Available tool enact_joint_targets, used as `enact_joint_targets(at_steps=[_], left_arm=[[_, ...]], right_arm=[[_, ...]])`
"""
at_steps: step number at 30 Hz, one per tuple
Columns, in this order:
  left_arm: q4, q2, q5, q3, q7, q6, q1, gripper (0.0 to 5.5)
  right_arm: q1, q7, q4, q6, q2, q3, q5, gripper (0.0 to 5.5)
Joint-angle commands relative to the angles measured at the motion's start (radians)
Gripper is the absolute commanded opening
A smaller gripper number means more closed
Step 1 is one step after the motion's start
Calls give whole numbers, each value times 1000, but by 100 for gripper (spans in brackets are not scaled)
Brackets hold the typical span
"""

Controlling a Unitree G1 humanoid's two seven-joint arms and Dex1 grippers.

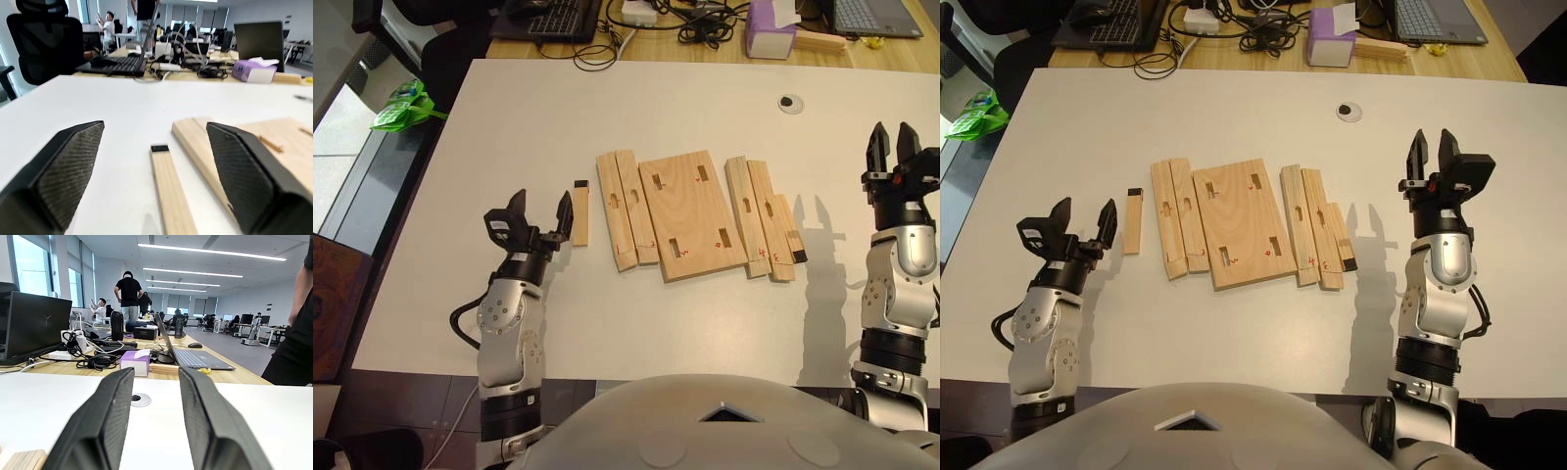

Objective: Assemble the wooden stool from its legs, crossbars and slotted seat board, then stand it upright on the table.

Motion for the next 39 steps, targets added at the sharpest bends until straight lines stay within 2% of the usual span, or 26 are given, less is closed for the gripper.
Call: enact_joint_targets(at_steps=[1, 11, 18, 25, 30, 39], left_arm=[[-12, 24, -1, -37, -40, 47, 47, 386], [25, 120, 139, -127, -54, 178, 107, 386], [29, 121, 169, -148, -41, 242, 89, 386], [32, 88, 111, -128, -13, 420, 0, 386], [58, 119, 87, -124, -36, 531, 7, 310], [90, 152, 122, -156, -46, 486, 39, 180]], right_arm=[[14, -10, -6, -12, 13, -2, -11, 169], [35, -15, -22, -12, 18, 1, -19, 169], [43, -17, -31, -9, 23, 8, -28, 169], [26, -15, -22, -10, 24, 15, -34, 169], [22, -17, -22, -11, 21, 16, -33, 169], [7, -13, -11, -16, 15, 18, -34, 169]])
